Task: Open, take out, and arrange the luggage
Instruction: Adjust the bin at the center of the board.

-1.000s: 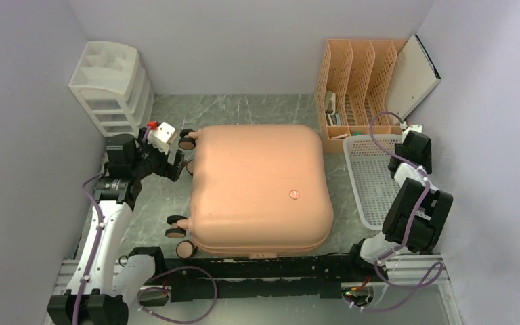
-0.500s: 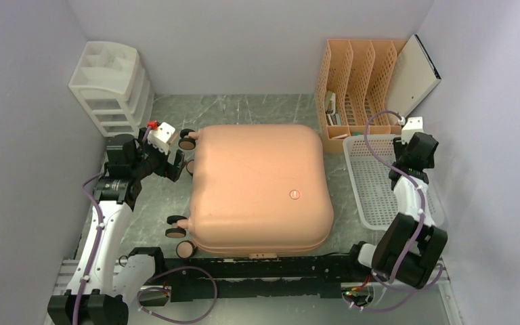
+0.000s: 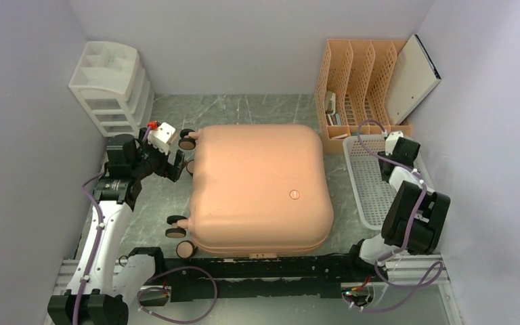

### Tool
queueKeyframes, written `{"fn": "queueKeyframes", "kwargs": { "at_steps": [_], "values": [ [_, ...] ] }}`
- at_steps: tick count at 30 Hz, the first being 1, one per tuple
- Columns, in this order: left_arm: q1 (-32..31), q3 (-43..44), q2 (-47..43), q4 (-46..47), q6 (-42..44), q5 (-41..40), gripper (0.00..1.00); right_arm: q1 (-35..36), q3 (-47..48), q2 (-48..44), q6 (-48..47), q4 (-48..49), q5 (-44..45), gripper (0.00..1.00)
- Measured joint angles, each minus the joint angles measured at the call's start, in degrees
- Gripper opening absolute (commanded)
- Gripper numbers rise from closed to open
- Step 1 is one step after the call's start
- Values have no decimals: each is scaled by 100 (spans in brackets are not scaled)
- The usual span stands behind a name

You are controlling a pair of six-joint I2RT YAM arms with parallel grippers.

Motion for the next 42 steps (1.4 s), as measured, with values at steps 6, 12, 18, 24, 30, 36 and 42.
{"fn": "queueKeyframes", "kwargs": {
  "at_steps": [6, 12, 18, 24, 30, 36, 42],
  "values": [
    [0, -2, 0, 2, 0, 9, 97, -79, 0, 439, -55, 404, 638, 58],
    [4, -2, 0, 2, 0, 20, 96, -162, 63, 682, -52, 533, 1005, 58],
    [4, -2, 0, 2, 0, 61, 96, -223, 262, 772, -52, 584, 1154, 60],
    [7, -2, 24, 2, -7, 63, 96, -267, 442, 136, 48, -275, 195, 67],
    [4, 46, 68, -96, 85, 61, 96, -142, 1633, -1567, 256, -1840, -1340, 79],
    [4, 439, 55, -498, 616, 59, 97, 247, 2992, -2472, 229, -2920, -2898, 82],
    [4, 660, -229, -1204, 1440, -48, 96, 994, 2997, -2754, -68, -4249, -3976, 84]
  ]
}}
